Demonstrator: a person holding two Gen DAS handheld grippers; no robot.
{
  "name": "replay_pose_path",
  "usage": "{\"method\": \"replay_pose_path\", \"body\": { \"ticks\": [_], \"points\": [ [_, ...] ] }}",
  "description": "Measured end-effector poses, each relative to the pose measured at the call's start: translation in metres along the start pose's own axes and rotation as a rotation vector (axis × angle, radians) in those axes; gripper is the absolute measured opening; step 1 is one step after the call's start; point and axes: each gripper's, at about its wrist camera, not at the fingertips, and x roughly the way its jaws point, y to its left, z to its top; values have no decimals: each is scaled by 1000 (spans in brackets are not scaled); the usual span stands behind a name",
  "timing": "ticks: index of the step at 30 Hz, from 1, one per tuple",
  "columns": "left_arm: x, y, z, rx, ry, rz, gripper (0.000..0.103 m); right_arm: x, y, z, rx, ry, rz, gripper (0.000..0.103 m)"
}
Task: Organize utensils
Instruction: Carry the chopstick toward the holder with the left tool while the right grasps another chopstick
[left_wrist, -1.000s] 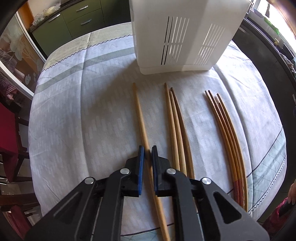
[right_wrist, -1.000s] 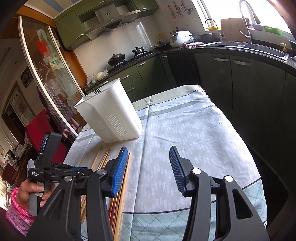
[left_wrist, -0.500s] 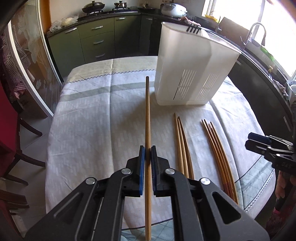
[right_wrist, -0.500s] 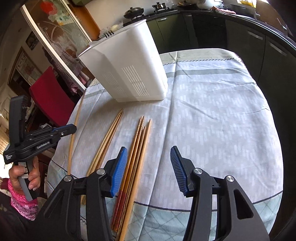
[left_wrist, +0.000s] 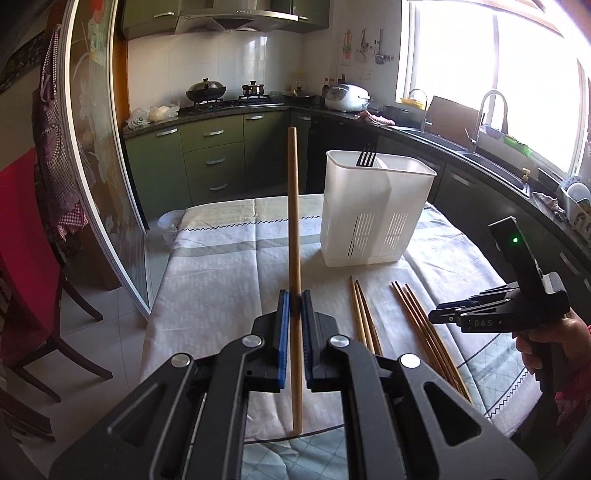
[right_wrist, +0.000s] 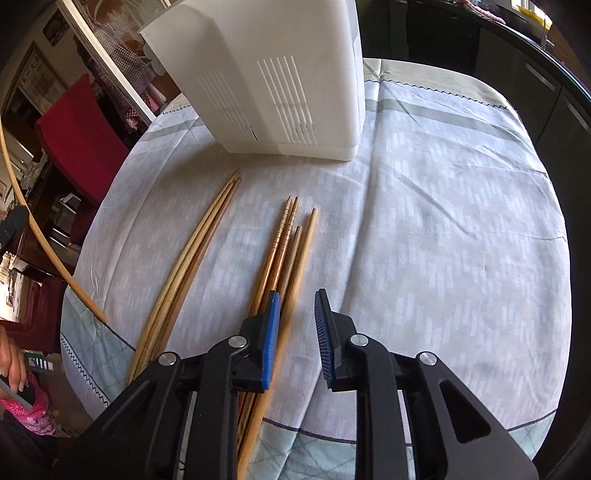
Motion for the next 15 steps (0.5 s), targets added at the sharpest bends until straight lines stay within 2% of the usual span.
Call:
{"method": "replay_pose_path", "body": {
  "ticks": [8, 15],
  "points": [
    [-8, 5, -5, -7, -16, -11, 7, 12, 12, 6, -29, 33, -62, 17],
    [-14, 3, -9, 3, -28, -12, 7, 31, 26, 28, -57, 40, -140, 15]
  ]
}}
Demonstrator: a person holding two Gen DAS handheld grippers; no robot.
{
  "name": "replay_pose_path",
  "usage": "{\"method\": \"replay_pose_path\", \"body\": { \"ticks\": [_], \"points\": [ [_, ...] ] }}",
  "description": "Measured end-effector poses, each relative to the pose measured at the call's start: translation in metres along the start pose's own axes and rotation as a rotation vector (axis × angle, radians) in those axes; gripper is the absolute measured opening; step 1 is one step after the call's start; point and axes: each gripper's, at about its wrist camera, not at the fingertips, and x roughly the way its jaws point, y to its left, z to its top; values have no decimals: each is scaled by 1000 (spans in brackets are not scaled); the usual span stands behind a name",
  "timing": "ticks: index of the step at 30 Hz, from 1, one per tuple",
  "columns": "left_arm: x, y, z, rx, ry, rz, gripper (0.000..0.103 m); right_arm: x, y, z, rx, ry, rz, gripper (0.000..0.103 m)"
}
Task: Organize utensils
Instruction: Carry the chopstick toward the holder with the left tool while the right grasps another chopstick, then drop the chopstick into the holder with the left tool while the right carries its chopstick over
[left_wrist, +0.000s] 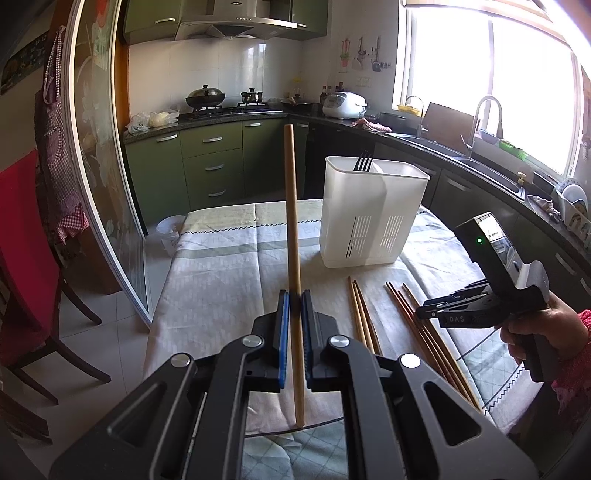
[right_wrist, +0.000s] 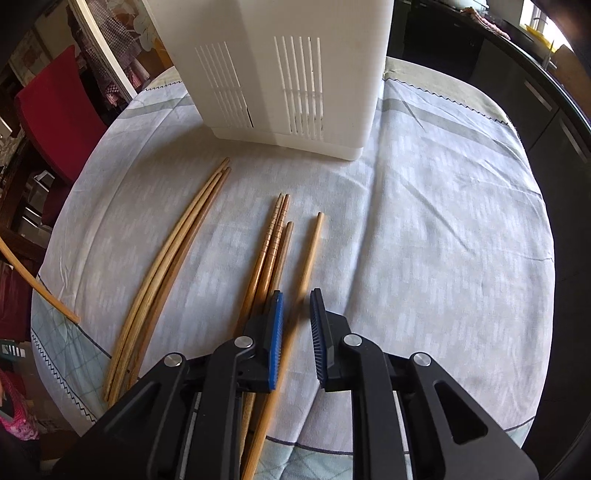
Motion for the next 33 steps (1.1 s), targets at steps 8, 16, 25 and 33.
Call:
{"method": "replay_pose_path", "body": {
  "ticks": [8, 16, 25, 33],
  "points": [
    [-1, 2, -1, -8, 2, -9, 7, -4, 6, 15, 47, -64, 31, 7],
    [-3, 2, -1, -7, 8, -2, 7, -102, 4, 8, 78, -370, 92, 7],
    [-2, 6, 0, -25, 11, -13, 7, -177, -5, -45, 47, -556, 68, 7],
    [-11, 4, 3, -16, -13, -11, 6, -194, -14, -66, 41, -577, 92, 7]
  ]
}}
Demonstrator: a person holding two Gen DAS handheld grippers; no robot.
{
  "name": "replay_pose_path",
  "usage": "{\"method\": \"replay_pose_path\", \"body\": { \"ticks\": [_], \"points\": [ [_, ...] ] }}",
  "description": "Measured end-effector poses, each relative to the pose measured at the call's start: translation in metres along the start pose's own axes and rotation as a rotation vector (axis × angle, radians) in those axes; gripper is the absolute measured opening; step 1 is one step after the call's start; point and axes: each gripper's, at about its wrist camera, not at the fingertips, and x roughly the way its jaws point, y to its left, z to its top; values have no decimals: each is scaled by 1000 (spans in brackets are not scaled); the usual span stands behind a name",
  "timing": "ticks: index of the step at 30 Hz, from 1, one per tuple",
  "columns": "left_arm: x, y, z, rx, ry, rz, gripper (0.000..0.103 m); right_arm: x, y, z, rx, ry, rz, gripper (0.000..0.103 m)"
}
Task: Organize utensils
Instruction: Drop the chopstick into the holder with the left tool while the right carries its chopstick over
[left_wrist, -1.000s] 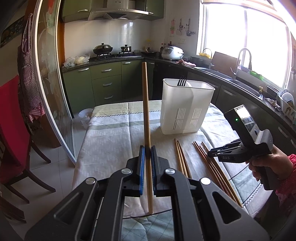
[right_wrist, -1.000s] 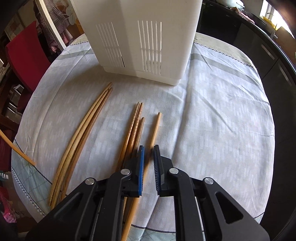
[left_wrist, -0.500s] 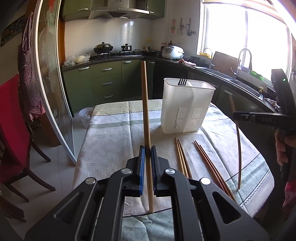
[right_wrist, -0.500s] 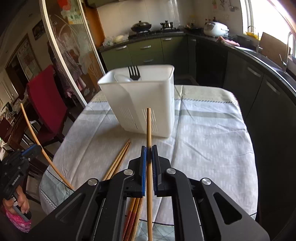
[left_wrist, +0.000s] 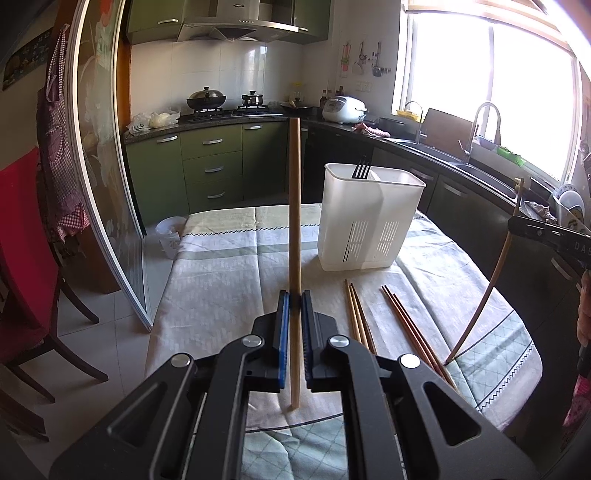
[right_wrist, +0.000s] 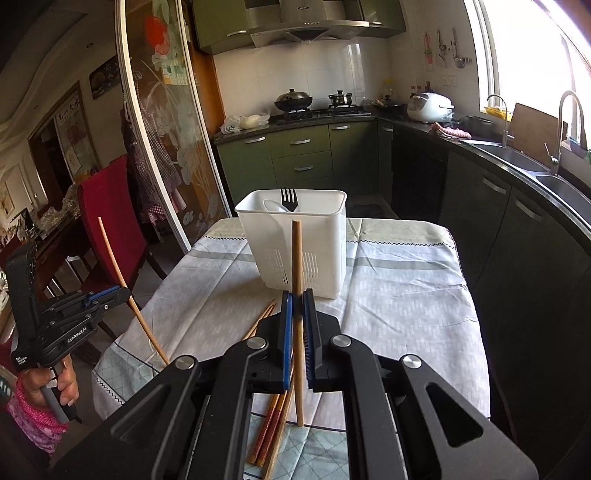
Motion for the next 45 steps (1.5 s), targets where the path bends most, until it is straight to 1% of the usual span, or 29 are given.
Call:
{"method": "replay_pose_path", "body": {
  "ticks": [10, 13, 17, 20, 23, 29, 33, 35, 37, 41, 43, 45],
  "points": [
    [-6, -2, 12, 6, -24, -1, 6, -6, -1, 5, 2, -12, 18, 7],
    [-6, -2, 19, 7, -32, -6, 6, -7, -2, 9, 0, -11, 29, 7],
    [-8, -5, 35, 7, -45, -30, 6, -12, 0, 22, -4, -17, 58, 7],
    [-12, -10, 54, 14, -66, -54, 6, -19, 3, 34, -17, -30, 67, 7],
    [-14, -16, 82, 25, -90, -85, 6, -24, 3, 42, -27, -41, 66, 7],
    [-10, -35, 146, 63, -172, -95, 6, -25, -3, 50, -28, -31, 60, 7],
    [4, -44, 183, 45, -205, -129, 7, -25, -12, 49, -20, -24, 49, 7],
    [15, -49, 196, 48, -220, -128, 7, -25, -18, 48, -11, -17, 43, 7],
    [29, -56, 204, 53, -232, -110, 7, -24, -24, 46, 0, -11, 36, 7],
    [64, -66, 205, 62, -212, -92, 7, -27, -36, 46, 19, -11, 36, 7],
    [83, -71, 201, 63, -180, -88, 7, -31, -39, 47, 23, -17, 34, 7],
    [101, -74, 193, 59, -132, -90, 7, -33, -41, 50, 27, -23, 36, 7]
  ]
}}
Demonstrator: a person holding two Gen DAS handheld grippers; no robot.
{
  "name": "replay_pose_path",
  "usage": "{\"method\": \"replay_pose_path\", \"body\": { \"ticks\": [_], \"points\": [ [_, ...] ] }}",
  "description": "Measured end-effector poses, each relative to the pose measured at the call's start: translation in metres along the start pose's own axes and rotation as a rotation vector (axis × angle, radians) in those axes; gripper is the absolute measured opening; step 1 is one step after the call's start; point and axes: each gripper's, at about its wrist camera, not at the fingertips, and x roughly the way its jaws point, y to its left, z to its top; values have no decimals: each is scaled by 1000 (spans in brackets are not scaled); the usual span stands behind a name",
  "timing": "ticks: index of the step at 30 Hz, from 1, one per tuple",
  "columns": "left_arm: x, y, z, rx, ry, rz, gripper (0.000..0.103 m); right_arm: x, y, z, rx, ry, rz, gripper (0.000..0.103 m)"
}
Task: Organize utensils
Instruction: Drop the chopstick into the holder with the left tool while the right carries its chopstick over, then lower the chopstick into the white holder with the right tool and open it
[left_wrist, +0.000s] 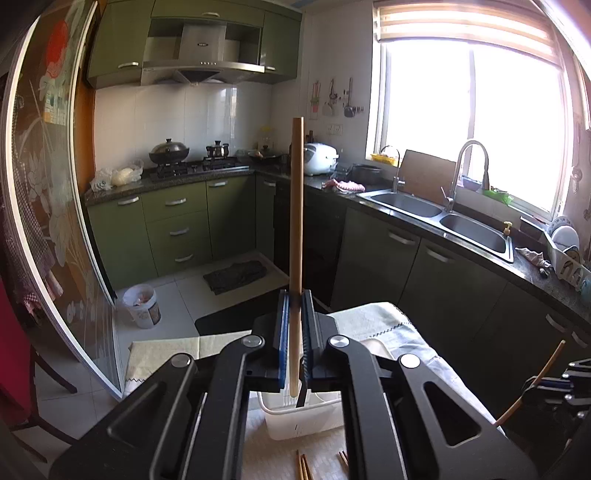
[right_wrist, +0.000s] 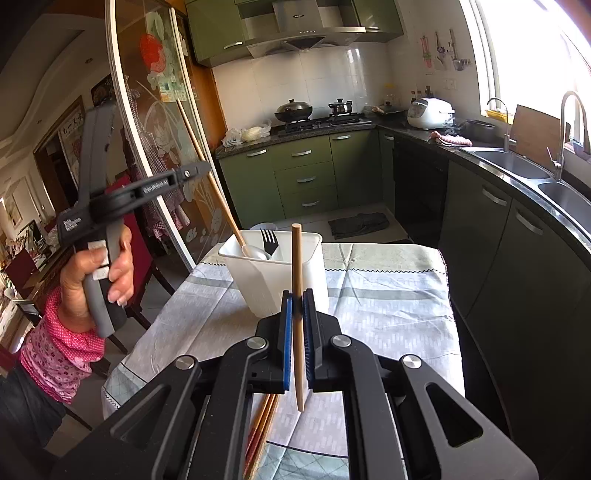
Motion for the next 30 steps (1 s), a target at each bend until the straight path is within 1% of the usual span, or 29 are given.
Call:
{"method": "replay_pose_path", "body": {
  "ticks": [4, 6, 8, 13, 15, 17, 19, 21, 22, 24, 27, 30],
  "points": [
    [22, 2, -18, -6, 70, 14, 7, -4, -1, 12, 5, -13, 16, 7],
    [25, 5, -27, -9, 91, 14, 12, -6, 3, 21, -4, -30, 13, 7],
    [25, 8, -33, -15, 97, 17, 18, -7, 7, 33, -15, -52, 14, 7],
    [14, 19, -42, -49, 102, 7, 21, -12, 16, 77, -1, -152, 33, 7],
    [4, 23, -46, -56, 91, 2, 26, -11, 16, 97, 21, -204, 32, 7],
    [-6, 23, -49, -54, 78, 6, 34, -7, 15, 117, 45, -250, 15, 7],
    [-15, 26, -54, -52, 75, 4, 36, 4, 11, 134, 76, -269, -8, 7],
    [-23, 28, -58, -53, 78, -2, 36, 25, 3, 147, 115, -245, -16, 7],
    [-26, 29, -59, -54, 78, -3, 36, 37, -4, 153, 138, -218, -13, 7],
    [-31, 30, -62, -53, 81, -2, 36, 67, -14, 155, 172, -127, -2, 7],
    [-35, 31, -63, -53, 94, -6, 38, 107, -25, 141, 214, 1, 11, 8],
    [-36, 31, -66, -53, 110, -14, 38, 134, -31, 125, 223, 77, 7, 9]
  ]
}}
